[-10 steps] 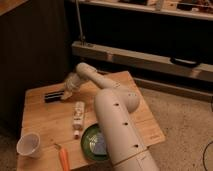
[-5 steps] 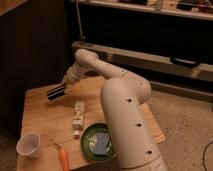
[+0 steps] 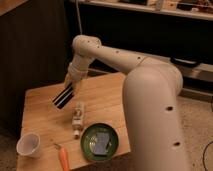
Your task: Place the eraser in the ceramic cup
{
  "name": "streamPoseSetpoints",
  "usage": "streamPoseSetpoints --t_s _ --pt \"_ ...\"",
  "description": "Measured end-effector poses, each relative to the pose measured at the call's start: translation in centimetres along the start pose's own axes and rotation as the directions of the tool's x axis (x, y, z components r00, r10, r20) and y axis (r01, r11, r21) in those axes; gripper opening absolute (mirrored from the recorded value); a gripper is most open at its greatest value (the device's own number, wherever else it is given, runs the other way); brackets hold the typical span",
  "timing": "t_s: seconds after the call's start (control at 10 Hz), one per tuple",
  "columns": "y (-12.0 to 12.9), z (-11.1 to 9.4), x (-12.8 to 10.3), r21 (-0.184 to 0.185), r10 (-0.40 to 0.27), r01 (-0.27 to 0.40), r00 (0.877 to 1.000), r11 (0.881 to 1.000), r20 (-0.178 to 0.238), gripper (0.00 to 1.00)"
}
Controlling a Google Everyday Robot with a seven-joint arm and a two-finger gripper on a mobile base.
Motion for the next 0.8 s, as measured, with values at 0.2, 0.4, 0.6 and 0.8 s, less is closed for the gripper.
streamPoseSetpoints --t_s 0.2,0.4,0.6,0.8 --pt "1.8 -0.1 -1.4 -0.040 -0.097 0.097 0.995 0.994 0.015 0.00" --pt "2.0 -0.2 -2.5 -0.059 -0.160 0.161 0.987 0.985 0.027 0.00" --pt "0.6 -0.3 -5.2 -0.093 -0.285 0.286 0.958 0.954 0.027 0.00" --pt "-1.0 -0.2 -8.5 -0.129 -0.405 0.405 0.914 0.905 0.031 0.00"
